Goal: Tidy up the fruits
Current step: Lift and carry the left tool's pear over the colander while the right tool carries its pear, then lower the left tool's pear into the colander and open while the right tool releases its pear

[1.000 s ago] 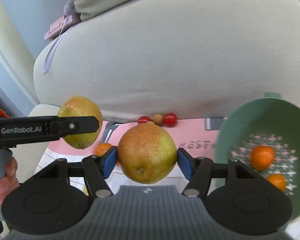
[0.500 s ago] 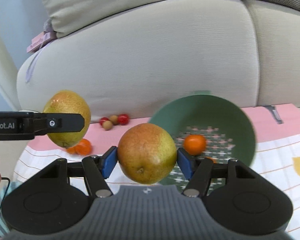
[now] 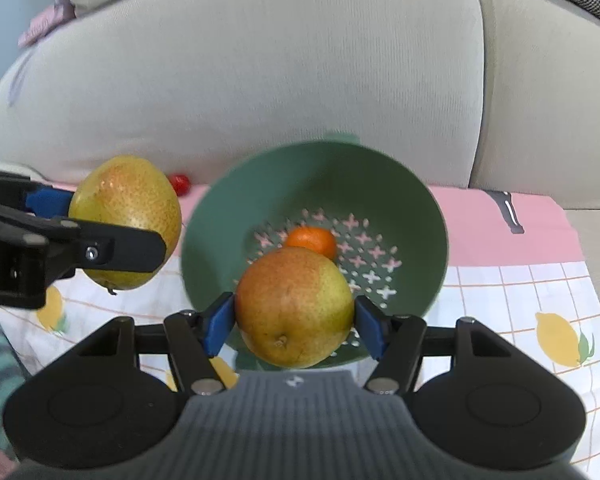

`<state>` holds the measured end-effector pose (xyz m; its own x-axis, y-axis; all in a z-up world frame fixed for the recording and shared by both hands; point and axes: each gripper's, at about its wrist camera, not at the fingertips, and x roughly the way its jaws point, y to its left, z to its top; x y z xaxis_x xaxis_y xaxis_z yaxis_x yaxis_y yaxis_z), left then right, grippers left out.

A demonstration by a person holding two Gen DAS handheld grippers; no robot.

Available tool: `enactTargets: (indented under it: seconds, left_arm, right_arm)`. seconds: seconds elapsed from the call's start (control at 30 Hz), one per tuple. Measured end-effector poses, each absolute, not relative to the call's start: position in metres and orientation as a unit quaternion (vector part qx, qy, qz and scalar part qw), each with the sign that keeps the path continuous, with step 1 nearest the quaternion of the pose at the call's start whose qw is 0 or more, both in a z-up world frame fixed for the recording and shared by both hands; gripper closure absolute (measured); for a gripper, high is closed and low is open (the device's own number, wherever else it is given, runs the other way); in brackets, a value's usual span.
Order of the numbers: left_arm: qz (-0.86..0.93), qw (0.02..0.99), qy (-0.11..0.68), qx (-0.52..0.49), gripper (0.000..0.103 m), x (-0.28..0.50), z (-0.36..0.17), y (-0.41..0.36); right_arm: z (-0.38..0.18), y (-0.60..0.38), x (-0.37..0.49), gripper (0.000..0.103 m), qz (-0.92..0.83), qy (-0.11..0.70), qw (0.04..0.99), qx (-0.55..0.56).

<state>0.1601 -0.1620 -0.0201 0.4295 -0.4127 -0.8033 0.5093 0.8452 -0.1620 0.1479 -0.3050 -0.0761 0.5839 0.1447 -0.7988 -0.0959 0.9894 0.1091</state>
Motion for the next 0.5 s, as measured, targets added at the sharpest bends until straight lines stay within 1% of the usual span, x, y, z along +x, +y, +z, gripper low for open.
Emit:
enactTargets:
  seconds: [0.23, 0.5]
  left_arm:
    - [-0.278, 0.818, 0.498, 0.076, 0.026, 0.177, -0.039, -0.176]
    - [-0.296, 0.799, 0.515, 0.099, 0.026, 0.192, -0.043, -0.187]
  right_arm:
    - [-0.089, -0.307, 0.167, 0.041, 0.092, 0.497, 0.863, 0.008]
    - [-0.095, -0.306, 0.186, 0.041, 0.125, 0.549, 0.826, -0.016]
